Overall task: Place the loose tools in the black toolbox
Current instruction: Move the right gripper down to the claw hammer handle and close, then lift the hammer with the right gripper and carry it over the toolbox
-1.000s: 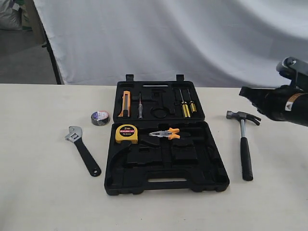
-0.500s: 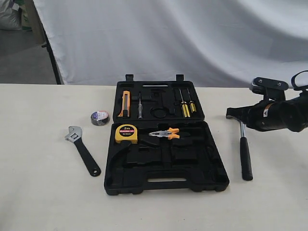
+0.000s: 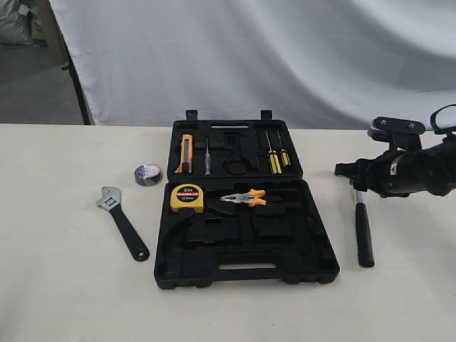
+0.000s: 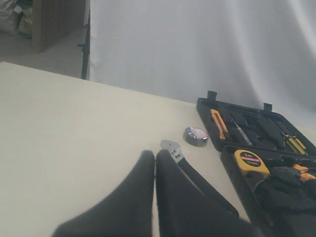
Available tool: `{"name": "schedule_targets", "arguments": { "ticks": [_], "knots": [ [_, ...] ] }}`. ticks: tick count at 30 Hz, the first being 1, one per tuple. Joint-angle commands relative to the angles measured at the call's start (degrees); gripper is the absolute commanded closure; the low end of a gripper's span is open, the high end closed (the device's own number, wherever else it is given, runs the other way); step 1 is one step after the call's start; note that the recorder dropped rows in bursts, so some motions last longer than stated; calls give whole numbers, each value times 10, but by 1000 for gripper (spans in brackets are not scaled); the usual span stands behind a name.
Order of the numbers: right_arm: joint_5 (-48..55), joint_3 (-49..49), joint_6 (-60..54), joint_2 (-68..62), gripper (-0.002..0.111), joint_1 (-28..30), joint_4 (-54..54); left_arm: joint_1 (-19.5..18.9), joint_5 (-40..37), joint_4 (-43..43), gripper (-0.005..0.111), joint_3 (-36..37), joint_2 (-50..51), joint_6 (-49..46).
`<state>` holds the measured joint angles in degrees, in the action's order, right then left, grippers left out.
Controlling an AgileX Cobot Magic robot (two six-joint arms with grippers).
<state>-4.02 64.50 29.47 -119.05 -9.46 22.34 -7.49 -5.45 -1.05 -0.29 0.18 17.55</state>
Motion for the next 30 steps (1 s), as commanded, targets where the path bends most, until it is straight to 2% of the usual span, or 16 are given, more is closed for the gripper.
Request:
{"name": "schedule_targets", "arguments": {
  "ticks": [1,11,13,20,30],
  "knots": [
    [-6,3,-9,1,50,0,21,-15,4,-3,106,-2,-2,3],
    [-13,27,-27,-58,52,0,22,-15,4,-3,106,-2,-2,3],
    [-11,31,-35,-69,60,0,22,-15,4,-3,106,-2,-2,3],
    [-2,31,-42,-62,109,0,24,-15,4,-3,106,-2,-2,3],
    [47,28,-30,9,109,-6,24,-15,4,-3,106,-2,-2,3]
  ]
}}
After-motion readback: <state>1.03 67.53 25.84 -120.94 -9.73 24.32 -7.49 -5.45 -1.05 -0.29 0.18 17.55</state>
